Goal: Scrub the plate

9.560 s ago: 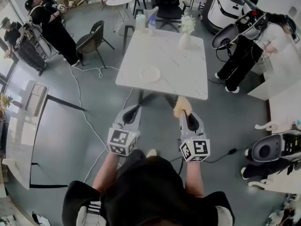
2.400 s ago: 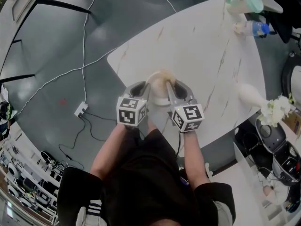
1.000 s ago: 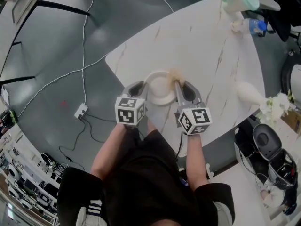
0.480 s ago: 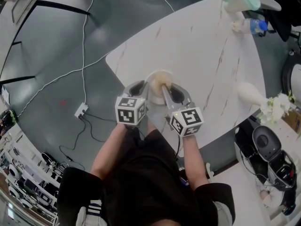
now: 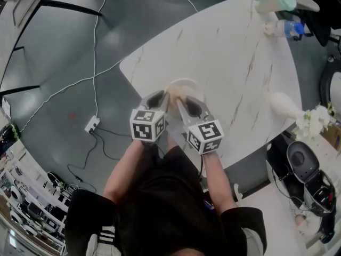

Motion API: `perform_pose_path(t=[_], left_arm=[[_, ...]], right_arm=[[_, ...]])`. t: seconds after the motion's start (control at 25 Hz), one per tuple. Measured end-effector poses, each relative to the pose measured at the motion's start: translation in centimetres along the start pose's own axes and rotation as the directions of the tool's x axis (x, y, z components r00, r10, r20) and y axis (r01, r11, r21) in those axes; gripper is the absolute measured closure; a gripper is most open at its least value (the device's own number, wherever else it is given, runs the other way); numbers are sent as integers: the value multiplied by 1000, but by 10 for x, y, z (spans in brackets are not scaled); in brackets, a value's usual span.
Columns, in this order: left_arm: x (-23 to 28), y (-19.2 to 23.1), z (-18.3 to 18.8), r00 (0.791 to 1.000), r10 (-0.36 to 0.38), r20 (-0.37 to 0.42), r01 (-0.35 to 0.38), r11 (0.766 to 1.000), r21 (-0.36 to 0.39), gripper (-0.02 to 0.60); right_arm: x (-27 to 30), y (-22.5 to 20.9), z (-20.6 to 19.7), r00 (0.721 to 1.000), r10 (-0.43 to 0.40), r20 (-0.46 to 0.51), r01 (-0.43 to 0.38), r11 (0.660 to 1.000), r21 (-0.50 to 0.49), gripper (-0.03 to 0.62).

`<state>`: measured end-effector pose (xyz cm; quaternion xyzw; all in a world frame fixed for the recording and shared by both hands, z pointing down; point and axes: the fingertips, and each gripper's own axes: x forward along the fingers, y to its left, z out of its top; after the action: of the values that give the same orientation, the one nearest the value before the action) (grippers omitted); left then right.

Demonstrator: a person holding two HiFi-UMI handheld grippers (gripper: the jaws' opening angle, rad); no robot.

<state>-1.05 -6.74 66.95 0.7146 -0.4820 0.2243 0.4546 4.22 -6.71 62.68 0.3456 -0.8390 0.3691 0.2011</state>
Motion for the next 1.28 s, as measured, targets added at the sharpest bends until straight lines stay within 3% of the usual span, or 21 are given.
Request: perform_pose_path(t=[1.28], left_arm=[[1, -3, -2, 1000, 8, 14, -8, 1000, -8, 526]], right_arm=[[-42, -65, -4, 987, -159, 19, 159, 987, 25, 545]])
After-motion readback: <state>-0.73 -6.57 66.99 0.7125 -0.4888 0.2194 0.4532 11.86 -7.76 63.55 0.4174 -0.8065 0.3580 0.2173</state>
